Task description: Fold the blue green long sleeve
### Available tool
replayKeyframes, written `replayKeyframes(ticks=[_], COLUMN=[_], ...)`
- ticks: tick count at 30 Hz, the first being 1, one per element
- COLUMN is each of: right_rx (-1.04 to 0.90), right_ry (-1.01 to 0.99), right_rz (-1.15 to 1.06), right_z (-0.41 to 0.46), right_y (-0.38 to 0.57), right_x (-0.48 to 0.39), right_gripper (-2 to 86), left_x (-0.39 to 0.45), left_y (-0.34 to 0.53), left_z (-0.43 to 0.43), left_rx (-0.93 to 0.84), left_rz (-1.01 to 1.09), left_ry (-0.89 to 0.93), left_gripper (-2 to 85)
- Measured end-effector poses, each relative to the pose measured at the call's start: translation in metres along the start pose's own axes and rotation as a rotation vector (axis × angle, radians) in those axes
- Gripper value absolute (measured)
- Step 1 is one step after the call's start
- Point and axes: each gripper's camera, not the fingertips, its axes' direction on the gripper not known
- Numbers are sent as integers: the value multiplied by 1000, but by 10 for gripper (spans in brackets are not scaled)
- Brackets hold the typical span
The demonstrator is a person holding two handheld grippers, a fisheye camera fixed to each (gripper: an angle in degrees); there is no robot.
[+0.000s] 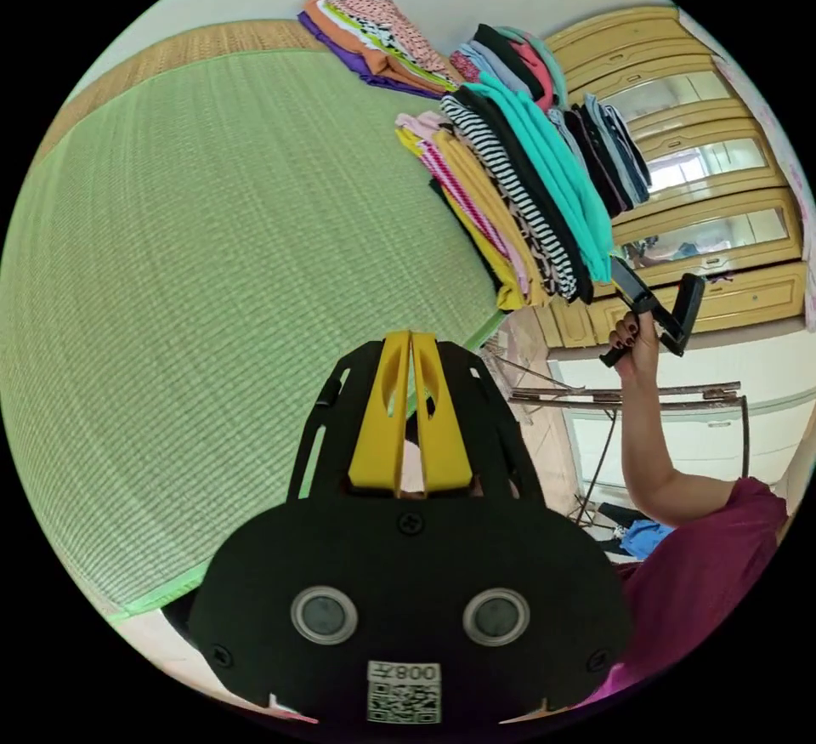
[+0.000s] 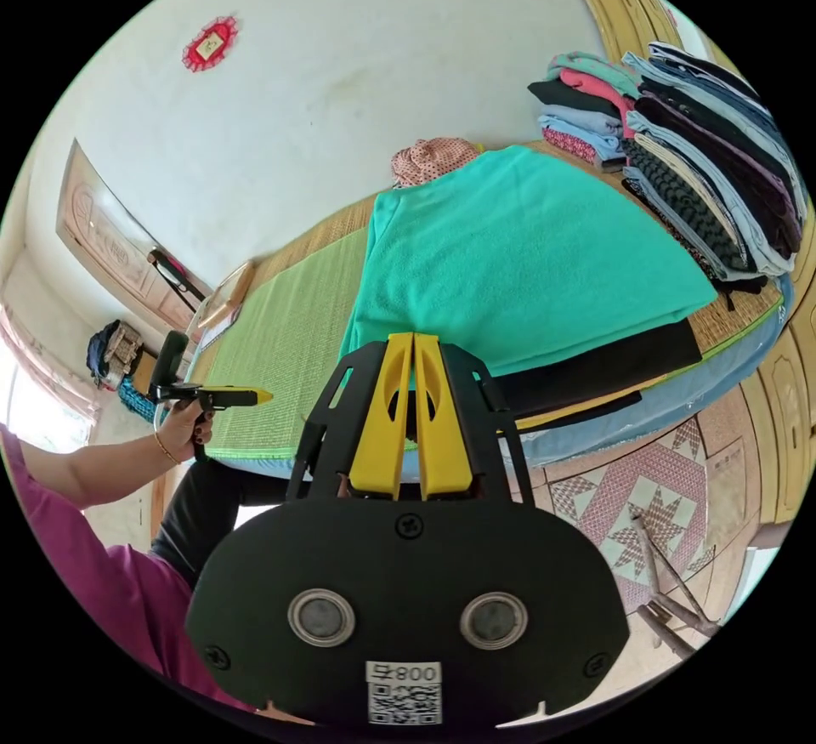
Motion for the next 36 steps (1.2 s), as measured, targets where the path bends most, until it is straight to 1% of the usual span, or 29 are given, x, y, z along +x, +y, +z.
replayKeyframes(ticks=[2,6,7,9,13,18,22,27,31,36], right_rx=[31,37,33,30,18,38,18,193,242,214], right_ry=[-17,-16,9,61,206,238,163,139,70,81], right_rz=[8,-12,-31,-68,-147,-131,-81,-165,-275,-345], right_z=[3,7,8,10,26,40,33,8,39,111], right_y=[2,2,1,-1,-2,-2,-11,-27,-81,-177], right_x=[-11,-31,-42,-61,-104,-129,-142,-191,-234,-267], right_gripper=[1,1,1,1,1,1,5,28,64,74], left_x=[-15,-35,-36,-31,-28,-45,-59,-70,-79,-99], left_y=[17,48,56,68,89,119,143,169,195,224], left_z=[-1,11,18,19,19,8,-2,-12,-20,-35], left_rx=[-14,-107,-153,-127,-139,-95,-85,-87,-75,-45], left_rz=[-35,-53,-28,22,80,49,61,88,127,119], left_ry=[-69,-246,-293,-351,-435,-398,-377,-392,-427,-397], left_gripper=[1,1,1,1,1,2,2,3,4,4])
